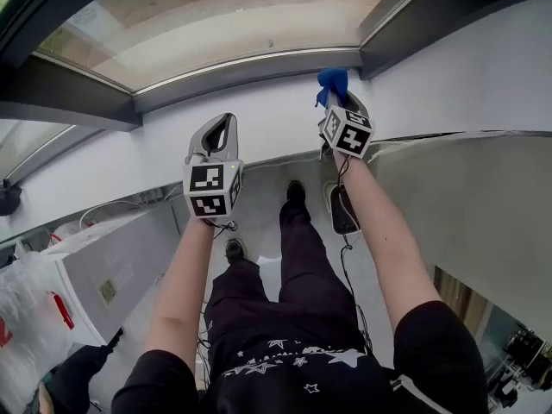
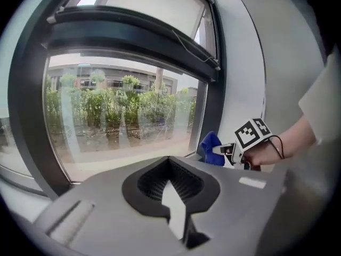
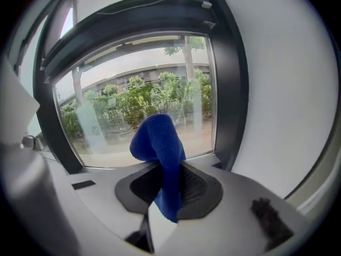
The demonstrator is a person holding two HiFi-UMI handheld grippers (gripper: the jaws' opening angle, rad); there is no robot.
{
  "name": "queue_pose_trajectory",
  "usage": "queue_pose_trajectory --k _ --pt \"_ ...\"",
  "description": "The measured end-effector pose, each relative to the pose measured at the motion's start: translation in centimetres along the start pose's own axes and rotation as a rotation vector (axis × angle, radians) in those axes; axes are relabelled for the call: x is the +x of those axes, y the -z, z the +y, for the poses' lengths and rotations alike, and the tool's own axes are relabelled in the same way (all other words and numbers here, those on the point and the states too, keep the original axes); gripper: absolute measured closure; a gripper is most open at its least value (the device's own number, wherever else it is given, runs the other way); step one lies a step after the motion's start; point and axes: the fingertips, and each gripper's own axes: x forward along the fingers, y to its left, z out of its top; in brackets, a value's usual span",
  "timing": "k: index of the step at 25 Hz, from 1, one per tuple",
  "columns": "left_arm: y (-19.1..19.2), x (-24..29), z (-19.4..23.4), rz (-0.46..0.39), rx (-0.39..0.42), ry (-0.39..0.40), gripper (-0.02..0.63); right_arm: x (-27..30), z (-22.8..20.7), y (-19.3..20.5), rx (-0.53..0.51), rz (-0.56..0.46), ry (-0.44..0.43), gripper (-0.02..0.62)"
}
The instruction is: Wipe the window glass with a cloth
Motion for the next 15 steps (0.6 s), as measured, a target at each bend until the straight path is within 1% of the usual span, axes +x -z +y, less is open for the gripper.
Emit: queue_pose_trajectory --k 5,9,11,15 --pt "-1.5 -8.4 1.5 -0.049 0.051 -0.025 0.597 -5.9 7.7 -0.5 -0.049 -0.034 -0.051 0.52" --pt "-2.6 -14.4 1.8 -0.09 0.049 0.01 0.597 -11.7 13.1 -0.8 -0.073 -0.058 -0.093 0.52" --pt "-3.5 -16.8 2.5 -0.113 0.067 0.03 0.597 -14.8 15.5 -1.4 -0.052 -0.094 -0.108 0.52" --pt "-4.3 -21.8 3.3 -0.147 0.088 0.056 0.597 -21.5 18.9 -1.2 0.036 -0.146 -0.139 0.522"
